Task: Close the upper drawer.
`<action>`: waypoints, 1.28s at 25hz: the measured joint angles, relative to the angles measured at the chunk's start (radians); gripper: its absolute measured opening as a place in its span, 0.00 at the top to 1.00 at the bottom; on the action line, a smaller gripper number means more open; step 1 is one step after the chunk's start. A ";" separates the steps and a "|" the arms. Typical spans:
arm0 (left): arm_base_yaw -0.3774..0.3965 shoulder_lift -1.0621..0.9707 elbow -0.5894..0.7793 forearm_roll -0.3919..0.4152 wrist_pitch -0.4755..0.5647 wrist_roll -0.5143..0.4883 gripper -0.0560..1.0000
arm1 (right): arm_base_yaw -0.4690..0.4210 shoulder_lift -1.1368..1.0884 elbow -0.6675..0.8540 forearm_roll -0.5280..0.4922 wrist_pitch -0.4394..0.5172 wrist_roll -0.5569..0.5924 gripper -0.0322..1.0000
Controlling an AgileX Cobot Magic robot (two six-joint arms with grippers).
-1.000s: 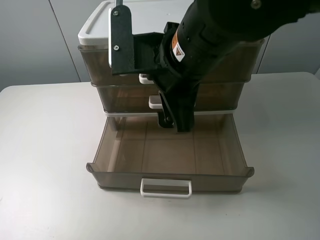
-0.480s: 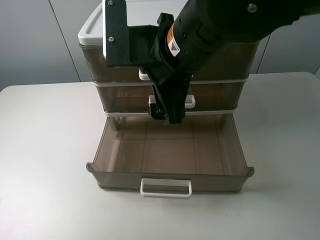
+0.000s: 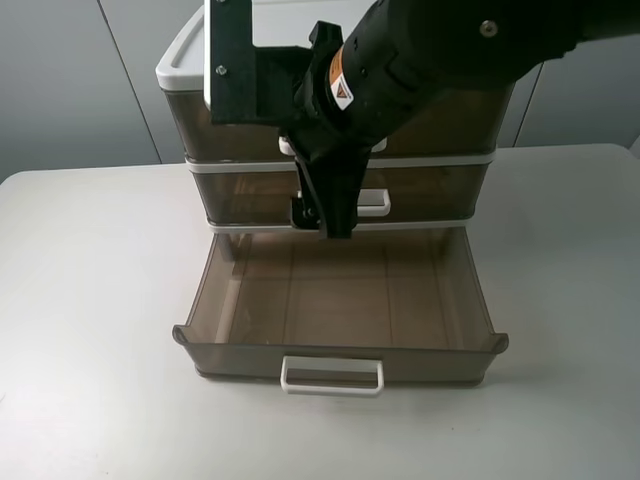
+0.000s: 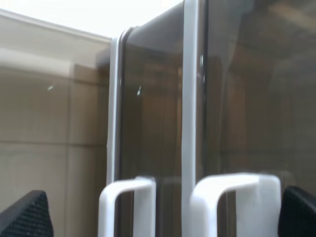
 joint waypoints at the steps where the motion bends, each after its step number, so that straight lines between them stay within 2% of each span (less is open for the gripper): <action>1: 0.000 0.000 0.000 0.000 0.000 0.000 0.25 | 0.000 0.002 0.000 0.000 -0.008 0.000 0.30; 8: 0.000 0.000 0.000 0.000 0.000 -0.002 0.25 | 0.000 0.000 0.000 0.026 -0.011 0.003 0.30; 16: 0.000 0.000 0.000 0.000 0.000 -0.002 0.25 | 0.002 -0.124 0.000 0.159 0.054 0.041 0.30; 20: 0.000 0.000 0.000 0.000 0.000 -0.002 0.25 | 0.002 -0.231 0.000 0.225 0.139 0.107 0.30; 25: 0.000 0.000 0.000 0.002 0.000 -0.002 0.25 | 0.007 -0.382 0.002 0.238 0.287 0.243 0.30; 32: 0.000 0.000 0.000 0.002 0.000 -0.002 0.25 | 0.008 -0.665 0.139 0.240 0.436 0.428 0.30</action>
